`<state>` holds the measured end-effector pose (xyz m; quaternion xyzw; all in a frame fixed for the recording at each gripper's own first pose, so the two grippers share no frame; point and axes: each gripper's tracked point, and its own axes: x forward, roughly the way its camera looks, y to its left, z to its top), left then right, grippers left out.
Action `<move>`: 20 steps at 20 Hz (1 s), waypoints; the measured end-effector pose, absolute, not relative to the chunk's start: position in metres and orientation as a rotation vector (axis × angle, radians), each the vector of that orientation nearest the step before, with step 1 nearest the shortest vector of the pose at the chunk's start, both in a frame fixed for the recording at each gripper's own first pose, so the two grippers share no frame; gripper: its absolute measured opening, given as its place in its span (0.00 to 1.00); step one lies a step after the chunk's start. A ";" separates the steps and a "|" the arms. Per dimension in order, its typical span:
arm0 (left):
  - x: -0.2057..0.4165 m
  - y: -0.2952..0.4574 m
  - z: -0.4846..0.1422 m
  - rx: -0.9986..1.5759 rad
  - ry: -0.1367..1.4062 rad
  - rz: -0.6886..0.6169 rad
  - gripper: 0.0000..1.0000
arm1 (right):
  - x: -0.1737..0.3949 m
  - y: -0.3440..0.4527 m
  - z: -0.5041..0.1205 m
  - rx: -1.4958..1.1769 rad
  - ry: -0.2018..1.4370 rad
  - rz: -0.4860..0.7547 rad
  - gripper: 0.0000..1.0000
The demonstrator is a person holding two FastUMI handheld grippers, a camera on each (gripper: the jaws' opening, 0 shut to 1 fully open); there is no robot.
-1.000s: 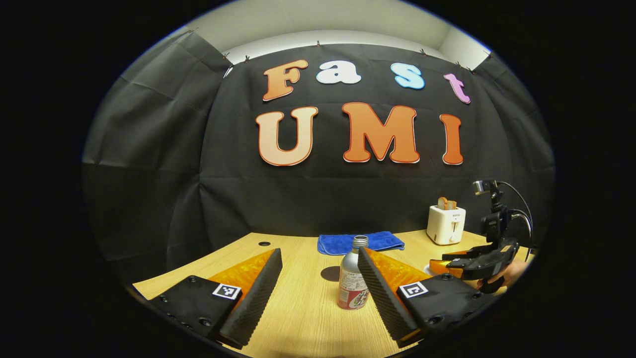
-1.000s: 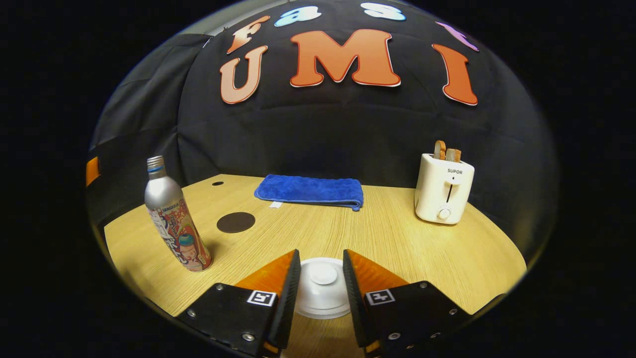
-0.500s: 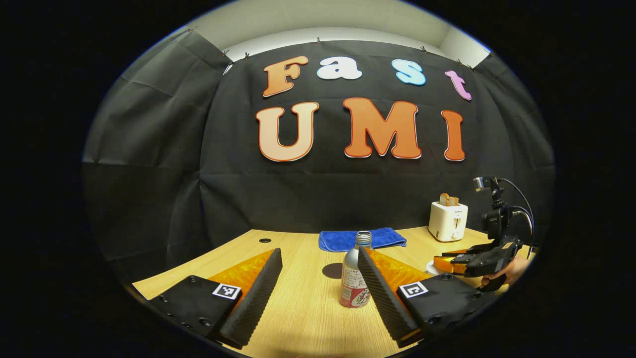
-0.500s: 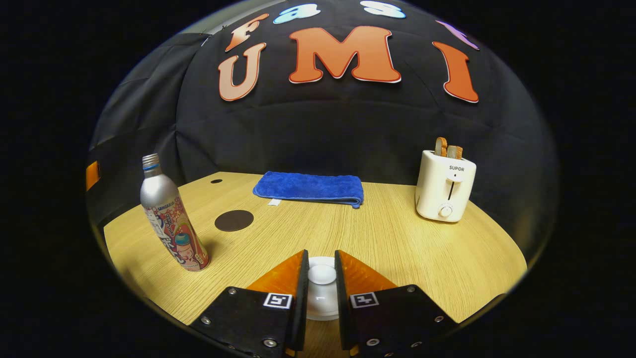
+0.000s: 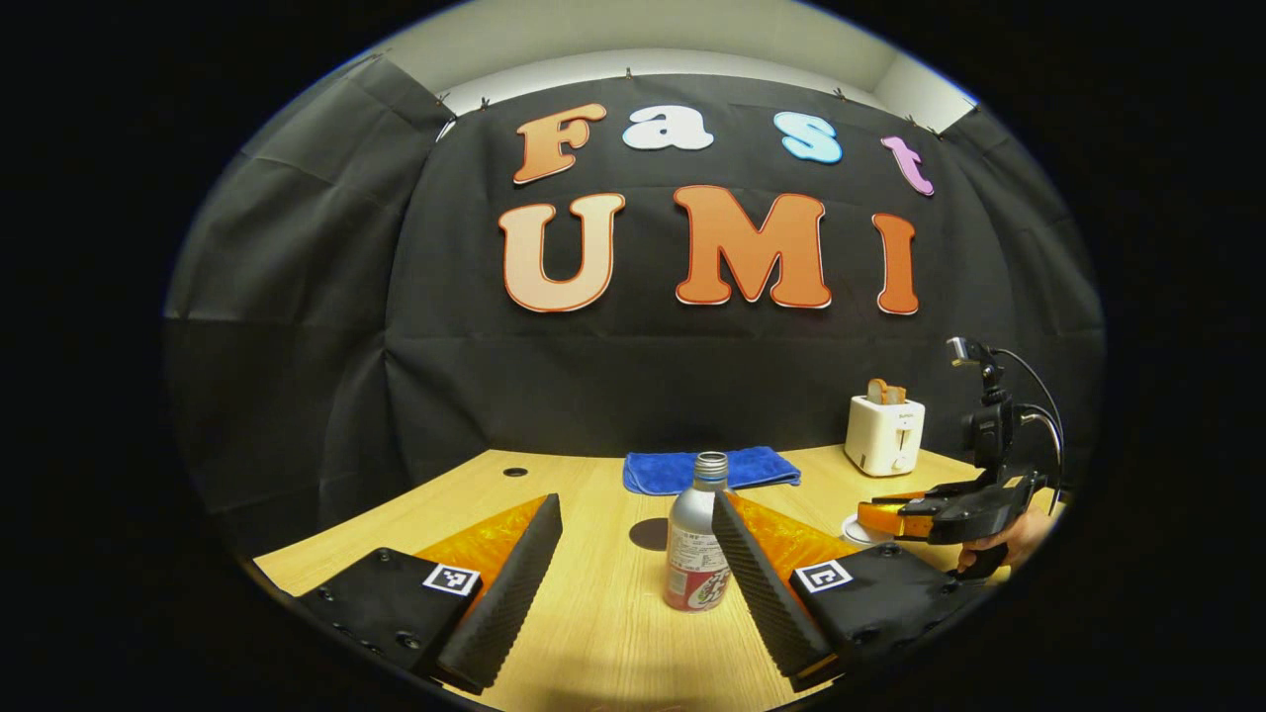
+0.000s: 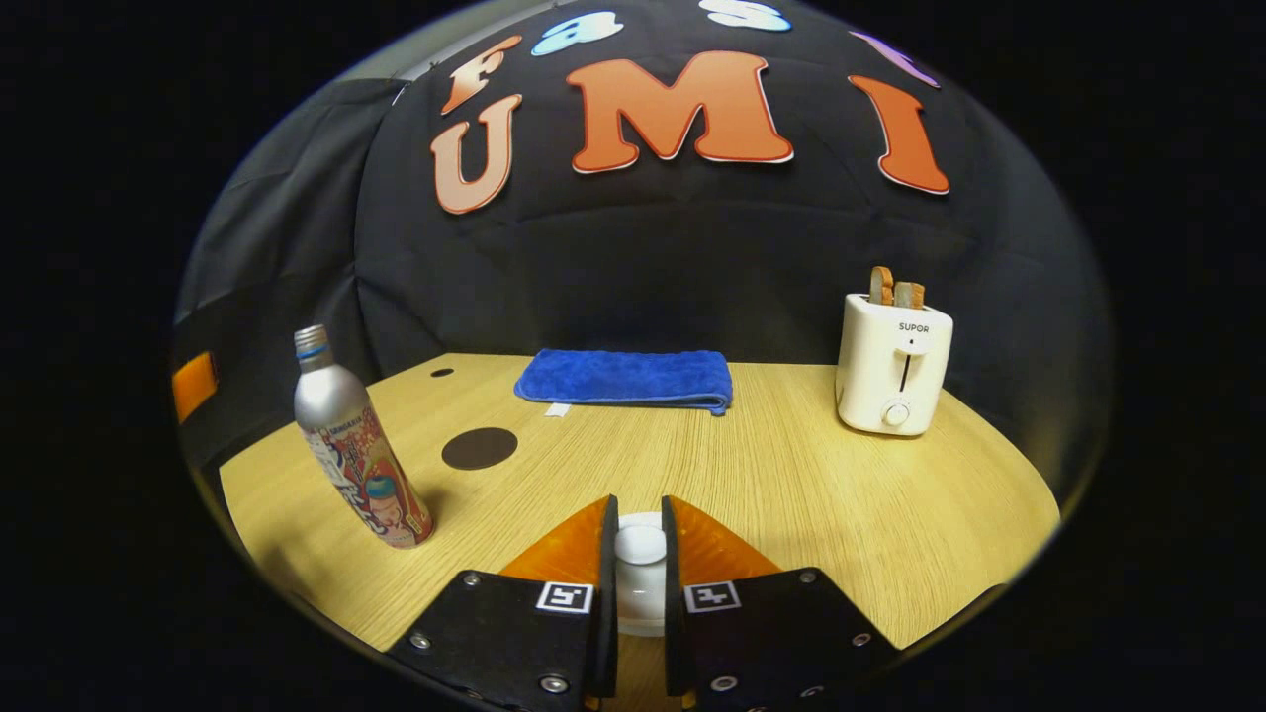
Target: Open the teacup lid with one hand, grasp the water bottle and pour water into the teacup with the other hand; after pouring, place the water bottle on the coaster and then close the teacup lid.
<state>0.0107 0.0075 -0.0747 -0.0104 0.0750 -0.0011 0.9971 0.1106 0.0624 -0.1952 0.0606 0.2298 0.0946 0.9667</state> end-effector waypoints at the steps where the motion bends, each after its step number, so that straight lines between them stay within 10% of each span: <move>1: 0.014 0.005 -0.080 -0.033 0.161 -0.012 0.97 | 0.111 0.062 -0.192 0.130 0.458 0.194 0.19; 20: 0.070 -0.042 -0.200 -0.130 0.469 -0.146 0.98 | 0.102 0.039 -0.162 0.203 0.417 0.160 0.19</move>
